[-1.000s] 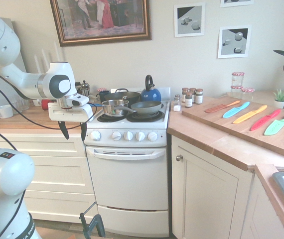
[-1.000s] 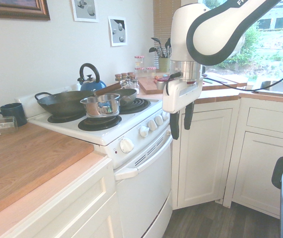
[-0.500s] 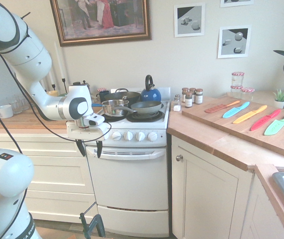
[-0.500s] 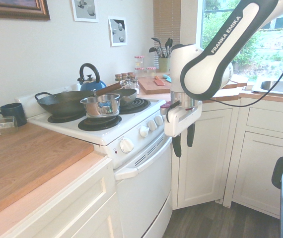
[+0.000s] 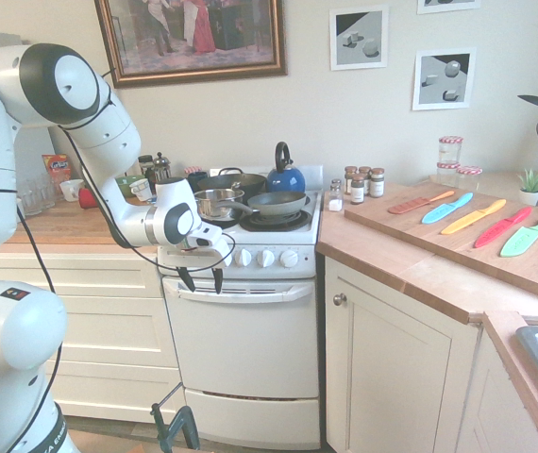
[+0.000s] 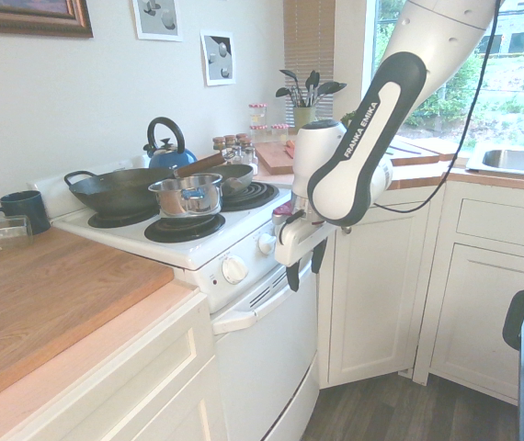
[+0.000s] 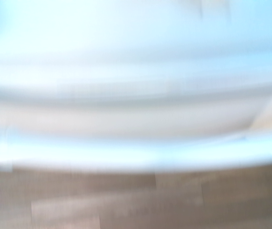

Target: Open the oven

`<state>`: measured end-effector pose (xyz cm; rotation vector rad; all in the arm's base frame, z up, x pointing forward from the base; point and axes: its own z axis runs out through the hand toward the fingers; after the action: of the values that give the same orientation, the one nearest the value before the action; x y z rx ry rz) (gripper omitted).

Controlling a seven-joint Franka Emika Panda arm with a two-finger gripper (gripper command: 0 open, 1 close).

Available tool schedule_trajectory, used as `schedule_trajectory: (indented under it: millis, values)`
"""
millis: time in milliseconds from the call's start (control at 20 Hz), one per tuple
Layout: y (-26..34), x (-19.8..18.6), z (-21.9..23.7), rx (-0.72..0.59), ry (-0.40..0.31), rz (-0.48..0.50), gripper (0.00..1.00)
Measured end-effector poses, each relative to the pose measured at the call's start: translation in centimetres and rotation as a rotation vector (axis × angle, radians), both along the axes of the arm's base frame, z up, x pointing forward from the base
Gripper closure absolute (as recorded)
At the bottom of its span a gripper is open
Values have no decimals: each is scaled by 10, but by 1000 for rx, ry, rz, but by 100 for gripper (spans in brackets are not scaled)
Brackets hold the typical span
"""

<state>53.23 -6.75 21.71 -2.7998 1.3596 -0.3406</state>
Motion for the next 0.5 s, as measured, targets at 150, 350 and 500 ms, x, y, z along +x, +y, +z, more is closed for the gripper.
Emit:
schedule_trajectory:
  millis: [150,350,500]
  values:
    - [-7,17,-10,-1,-32,-27,0]
    - [-14,33,-33,5,-55,-48,0]
    - [-18,41,-48,9,-64,-56,0]
